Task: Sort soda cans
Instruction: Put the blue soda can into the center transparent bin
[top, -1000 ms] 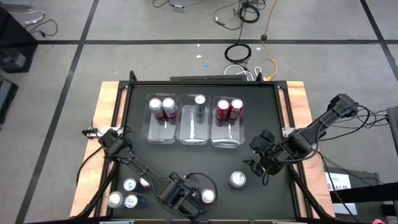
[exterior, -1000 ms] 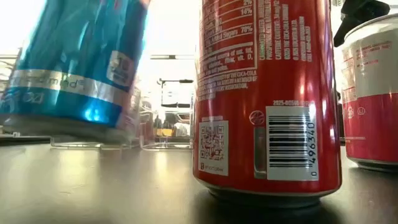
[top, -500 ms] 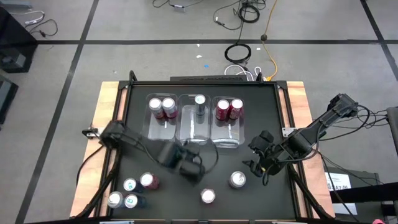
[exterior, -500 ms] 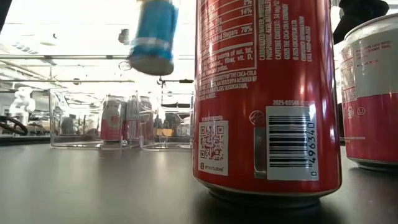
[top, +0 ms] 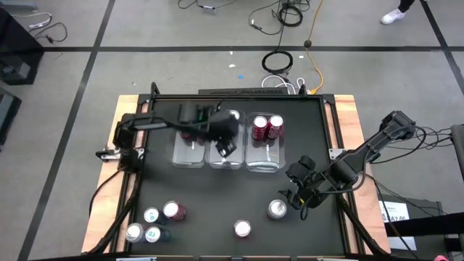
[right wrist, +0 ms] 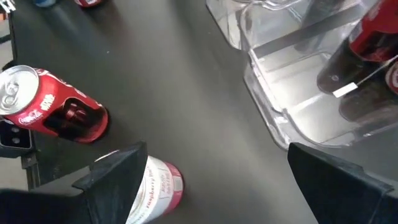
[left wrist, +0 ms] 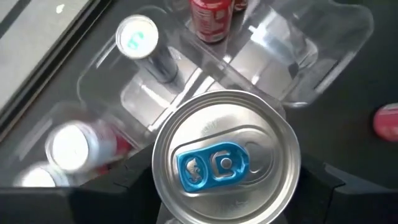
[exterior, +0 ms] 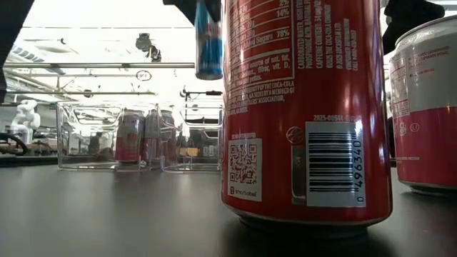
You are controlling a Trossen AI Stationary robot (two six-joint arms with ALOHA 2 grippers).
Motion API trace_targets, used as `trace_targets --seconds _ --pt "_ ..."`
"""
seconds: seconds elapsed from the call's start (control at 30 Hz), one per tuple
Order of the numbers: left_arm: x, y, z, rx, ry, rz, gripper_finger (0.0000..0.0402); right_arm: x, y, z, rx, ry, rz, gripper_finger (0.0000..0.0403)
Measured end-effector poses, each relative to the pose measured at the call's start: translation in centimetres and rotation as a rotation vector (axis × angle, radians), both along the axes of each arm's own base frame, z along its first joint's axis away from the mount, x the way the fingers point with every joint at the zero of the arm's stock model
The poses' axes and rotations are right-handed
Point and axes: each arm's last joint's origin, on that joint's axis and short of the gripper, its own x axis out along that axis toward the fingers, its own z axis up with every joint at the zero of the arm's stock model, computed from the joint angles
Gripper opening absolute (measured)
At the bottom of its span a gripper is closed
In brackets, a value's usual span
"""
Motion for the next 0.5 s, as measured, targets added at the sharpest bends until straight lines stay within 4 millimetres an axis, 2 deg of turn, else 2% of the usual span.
trace_targets --seconds 0.1,0.23,0.4,0.5 --pt "1.1 2.4 -0.9 -0.009 0.024 -0.087 0.0256 0.4 0.3 -0.2 0.017 -0.019 -0.014 0.0382" --pt "2.5 4.7 -2.6 0.004 0.076 -0.192 0.0256 0.7 0.2 -0.4 0.045 -0.037 -0.097 0.0382" --pt "3.8 5.9 -5.0 0.041 0.18 -0.284 0.0256 0.9 0.0 -0.4 0.101 -0.049 -0.178 0.0382" --pt "4.3 6.3 -5.7 0.064 0.207 -0.331 0.0256 0.9 0.0 -0.4 0.126 -0.055 -0.209 0.0382"
